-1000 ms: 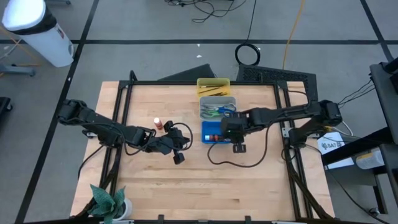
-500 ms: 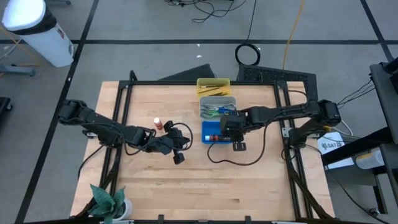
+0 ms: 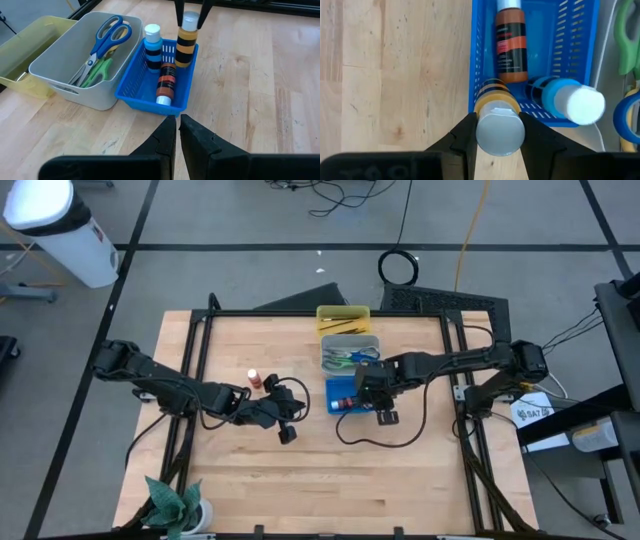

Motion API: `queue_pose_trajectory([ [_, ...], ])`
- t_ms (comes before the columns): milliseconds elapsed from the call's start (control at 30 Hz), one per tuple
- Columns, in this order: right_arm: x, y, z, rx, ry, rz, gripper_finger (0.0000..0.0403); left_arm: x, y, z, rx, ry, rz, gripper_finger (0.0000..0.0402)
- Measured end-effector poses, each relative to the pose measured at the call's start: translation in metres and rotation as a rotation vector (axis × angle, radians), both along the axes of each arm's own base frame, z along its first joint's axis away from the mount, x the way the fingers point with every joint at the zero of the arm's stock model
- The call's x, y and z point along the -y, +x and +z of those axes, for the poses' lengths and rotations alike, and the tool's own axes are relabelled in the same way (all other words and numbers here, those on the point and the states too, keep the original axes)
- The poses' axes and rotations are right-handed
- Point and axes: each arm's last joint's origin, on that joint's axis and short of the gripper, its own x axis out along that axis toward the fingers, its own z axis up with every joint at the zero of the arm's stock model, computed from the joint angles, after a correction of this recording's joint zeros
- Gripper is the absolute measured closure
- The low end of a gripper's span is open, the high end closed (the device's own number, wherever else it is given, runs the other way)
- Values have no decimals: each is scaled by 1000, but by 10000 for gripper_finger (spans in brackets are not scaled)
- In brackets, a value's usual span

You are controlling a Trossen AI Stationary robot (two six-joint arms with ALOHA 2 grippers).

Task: Pick & Place Paint Supplies
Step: Put the yellow paint bottle into the blue bin

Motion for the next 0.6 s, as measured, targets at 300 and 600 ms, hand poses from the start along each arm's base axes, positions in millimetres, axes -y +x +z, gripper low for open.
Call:
queue_pose_trajectory([
  [300,0,-3,-15,-11,-3,14,296,0,0,0,0,0,0,364],
  [600,0,-2,-24,19,-6,17,256,0,0,0,0,-1,0,364],
])
